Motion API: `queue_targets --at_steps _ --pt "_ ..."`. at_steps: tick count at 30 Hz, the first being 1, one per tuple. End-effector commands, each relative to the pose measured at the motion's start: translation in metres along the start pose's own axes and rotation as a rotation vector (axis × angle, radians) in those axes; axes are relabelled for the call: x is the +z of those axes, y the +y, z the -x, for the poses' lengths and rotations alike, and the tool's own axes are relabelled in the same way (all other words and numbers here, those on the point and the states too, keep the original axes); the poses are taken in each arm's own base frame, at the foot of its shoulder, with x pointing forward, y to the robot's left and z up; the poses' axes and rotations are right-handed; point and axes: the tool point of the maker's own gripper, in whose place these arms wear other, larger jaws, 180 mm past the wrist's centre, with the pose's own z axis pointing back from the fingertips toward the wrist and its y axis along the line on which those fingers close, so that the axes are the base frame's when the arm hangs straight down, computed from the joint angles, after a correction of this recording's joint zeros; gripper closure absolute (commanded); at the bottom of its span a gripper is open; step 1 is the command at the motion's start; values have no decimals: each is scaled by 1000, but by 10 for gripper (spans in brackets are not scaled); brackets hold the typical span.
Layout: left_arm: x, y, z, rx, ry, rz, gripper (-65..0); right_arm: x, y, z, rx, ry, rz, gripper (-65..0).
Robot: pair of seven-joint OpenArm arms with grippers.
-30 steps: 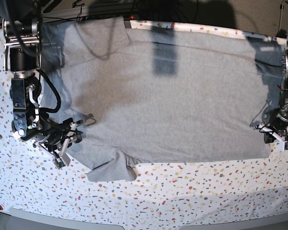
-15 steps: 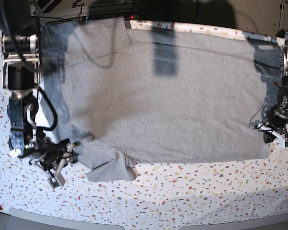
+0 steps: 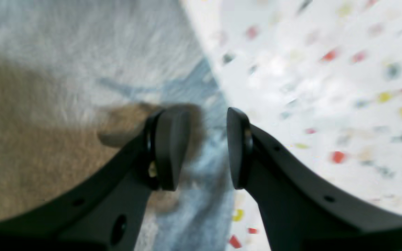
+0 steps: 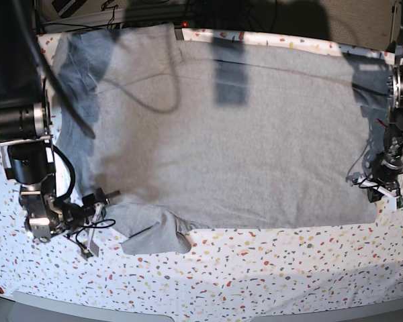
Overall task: Fold the T-shirt properly
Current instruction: 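Grasp the hem corners with both grippers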
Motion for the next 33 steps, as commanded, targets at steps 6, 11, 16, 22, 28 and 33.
queue_targets --at_steps 6,11,16,22,28,33 --pt "-1 4 -14 -5 -18 -1 0 8 -38 -10 -6 -54 135 -227" --pt "-2 3 -16 -5 -24 0 0 5 -37 -2 -29 -37 124 -227" --pt "-2 3 -16 -6 -23 0 0 -1 -28 8 -93 -35 78 -226" --pt "-2 3 -16 -6 -23 0 0 -10 -18 30 -95 4 56 -40" --pt "-2 3 -16 -5 -25 0 0 -9 -20 21 -87 -51 62 0" --pt "-1 5 -29 -8 -78 -2 0 -3 -24 0 -78 -101 60 0"
